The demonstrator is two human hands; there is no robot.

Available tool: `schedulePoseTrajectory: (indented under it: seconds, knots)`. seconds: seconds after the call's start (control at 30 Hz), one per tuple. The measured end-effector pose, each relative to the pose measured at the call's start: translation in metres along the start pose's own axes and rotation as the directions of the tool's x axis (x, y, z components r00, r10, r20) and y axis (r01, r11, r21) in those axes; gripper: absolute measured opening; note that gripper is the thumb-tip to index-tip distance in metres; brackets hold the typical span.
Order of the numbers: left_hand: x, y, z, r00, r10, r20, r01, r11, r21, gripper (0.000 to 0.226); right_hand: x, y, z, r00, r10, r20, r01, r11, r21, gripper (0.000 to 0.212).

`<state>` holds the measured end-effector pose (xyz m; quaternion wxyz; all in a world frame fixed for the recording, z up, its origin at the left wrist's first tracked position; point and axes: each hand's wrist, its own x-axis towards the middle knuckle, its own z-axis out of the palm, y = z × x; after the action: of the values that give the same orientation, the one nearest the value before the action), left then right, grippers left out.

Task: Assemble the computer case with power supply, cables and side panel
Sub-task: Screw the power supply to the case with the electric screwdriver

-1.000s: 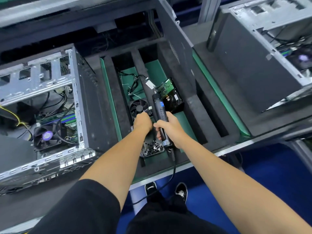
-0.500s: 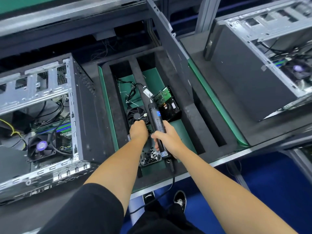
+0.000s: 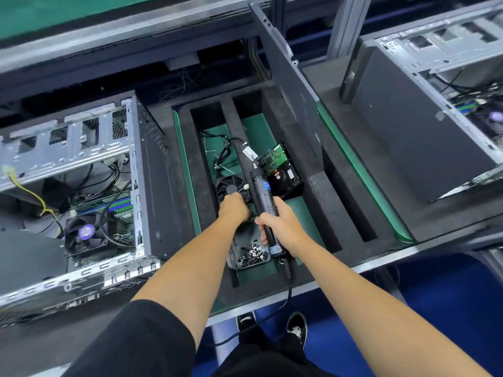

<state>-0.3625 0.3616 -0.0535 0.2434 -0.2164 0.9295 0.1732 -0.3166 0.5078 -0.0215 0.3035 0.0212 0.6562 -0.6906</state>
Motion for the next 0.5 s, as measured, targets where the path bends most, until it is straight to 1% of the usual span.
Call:
schedulePoseTrajectory:
  seconds: [0.07, 0.13, 0.2, 0.23, 0.27, 0.3, 0.33, 0.37, 0.4, 0.43, 0.47, 0.5]
  knots:
    - [-0.003, 0.002, -0.004, 0.999, 0.018, 0.040, -0.019, 0.999, 0.026, 0.013, 0.000, 0.000, 0.000, 1.000, -0.003, 0.009, 0.003, 1.000, -0.002, 0.030]
    - [-0.004, 0.004, -0.007, 0.995, 0.038, 0.091, -0.044, 0.997, 0.066, 0.016, -0.001, 0.000, 0.000, 1.000, -0.001, 0.013, 0.001, 1.000, 0.001, 0.031]
    - [-0.004, 0.004, -0.010, 0.992, 0.039, 0.120, -0.051, 0.994, 0.100, 0.024, -0.001, 0.000, 0.000, 1.000, 0.005, 0.008, -0.005, 1.000, -0.006, 0.036]
    - [-0.005, 0.004, -0.013, 0.993, 0.047, 0.105, -0.056, 0.995, 0.088, 0.023, 0.000, 0.000, 0.000, 1.000, 0.015, 0.005, -0.015, 1.000, -0.010, 0.043]
    - [-0.006, 0.005, -0.016, 0.997, 0.052, 0.059, -0.054, 0.998, 0.033, 0.017, 0.000, 0.000, 0.000, 1.000, 0.027, 0.001, -0.027, 1.000, -0.010, 0.048]
    - [-0.008, 0.006, -0.021, 0.999, 0.040, -0.009, -0.040, 0.996, -0.074, 0.006, 0.000, 0.000, 0.000, 1.000, 0.030, 0.000, -0.030, 0.999, -0.016, 0.049]
    - [-0.009, 0.009, -0.029, 0.996, -0.006, -0.085, -0.014, 0.972, -0.233, 0.008, 0.000, 0.000, 0.000, 1.000, 0.024, 0.001, -0.024, 0.999, -0.031, 0.047]
    - [-0.011, 0.014, -0.038, 0.984, -0.083, -0.160, 0.009, 0.909, -0.416, 0.016, 0.000, -0.001, 0.000, 1.000, 0.015, 0.004, -0.015, 0.999, -0.049, 0.043]
    - [-0.012, 0.020, -0.048, 0.959, -0.162, -0.235, -0.006, 0.812, -0.583, 0.021, 0.000, -0.001, 0.000, 1.000, 0.009, 0.005, -0.009, 0.998, -0.063, 0.041]
    - [-0.012, 0.027, -0.058, 0.932, -0.208, -0.296, -0.059, 0.721, -0.690, 0.024, -0.001, -0.001, 0.000, 1.000, 0.009, 0.004, -0.009, 0.997, -0.070, 0.041]
    - [-0.013, 0.034, -0.067, 0.918, -0.206, -0.339, -0.127, 0.656, -0.744, 0.024, -0.001, -0.002, 0.000, 1.000, 0.008, 0.005, -0.008, 0.997, -0.074, 0.040]
    - [-0.014, 0.040, -0.074, 0.917, -0.163, -0.364, -0.194, 0.616, -0.763, 0.023, 0.000, -0.002, 0.001, 1.000, 0.002, 0.010, -0.001, 0.997, -0.077, 0.036]
